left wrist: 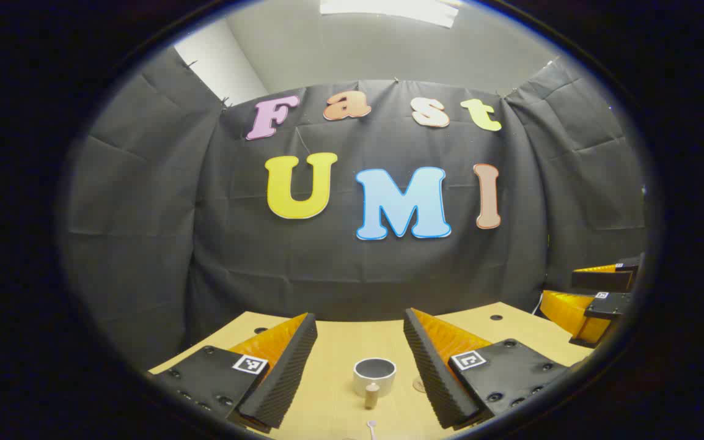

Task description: Put the toothbrush and toothpaste on the desktop into the cup, then pick up the cup and place it on the coaster on the desktop.

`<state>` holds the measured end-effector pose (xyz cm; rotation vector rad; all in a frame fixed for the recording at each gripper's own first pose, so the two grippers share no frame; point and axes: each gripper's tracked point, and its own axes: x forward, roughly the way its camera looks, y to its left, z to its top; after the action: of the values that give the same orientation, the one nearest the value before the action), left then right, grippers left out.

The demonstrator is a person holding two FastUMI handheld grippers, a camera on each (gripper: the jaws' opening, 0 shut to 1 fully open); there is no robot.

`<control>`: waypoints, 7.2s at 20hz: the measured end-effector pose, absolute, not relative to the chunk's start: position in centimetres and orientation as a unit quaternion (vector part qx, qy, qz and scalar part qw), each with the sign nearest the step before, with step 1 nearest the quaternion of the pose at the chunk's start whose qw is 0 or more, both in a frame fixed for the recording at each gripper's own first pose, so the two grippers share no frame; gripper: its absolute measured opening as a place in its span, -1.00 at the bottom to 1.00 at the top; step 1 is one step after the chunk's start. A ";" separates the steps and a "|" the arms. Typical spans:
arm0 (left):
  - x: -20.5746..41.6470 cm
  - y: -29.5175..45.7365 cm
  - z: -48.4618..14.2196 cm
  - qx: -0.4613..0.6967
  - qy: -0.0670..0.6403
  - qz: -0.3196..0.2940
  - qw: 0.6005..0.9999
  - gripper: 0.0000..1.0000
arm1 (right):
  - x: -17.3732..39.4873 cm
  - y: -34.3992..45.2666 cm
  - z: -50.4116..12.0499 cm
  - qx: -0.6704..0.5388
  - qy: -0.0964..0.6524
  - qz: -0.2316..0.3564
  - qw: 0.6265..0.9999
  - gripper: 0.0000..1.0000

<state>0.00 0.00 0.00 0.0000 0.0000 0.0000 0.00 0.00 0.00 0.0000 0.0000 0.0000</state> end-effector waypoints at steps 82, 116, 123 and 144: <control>-7.0 -3.1 -33.8 -0.028 0.678 0.006 0.735 -0.16 | -3.0 4.4 -29.4 0.029 0.631 0.086 0.770 -0.12; 2.5 3.5 -21.4 -0.050 0.388 0.011 0.920 -0.79 | 7.0 10.4 -15.0 0.045 0.300 0.213 0.929 -0.63; 9.2 4.4 -14.6 -0.054 0.254 -0.012 0.966 -0.79 | 9.5 12.6 -9.7 0.059 0.225 0.210 0.949 -0.63; 20.7 -1.6 -17.2 -0.122 0.107 -0.116 0.980 -0.82 | 12.5 11.0 -8.5 0.101 0.204 0.152 0.962 -0.63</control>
<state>20.67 -1.61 -17.17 -0.2460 0.2158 -0.2338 12.54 11.00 -8.52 0.2056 0.4133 0.3079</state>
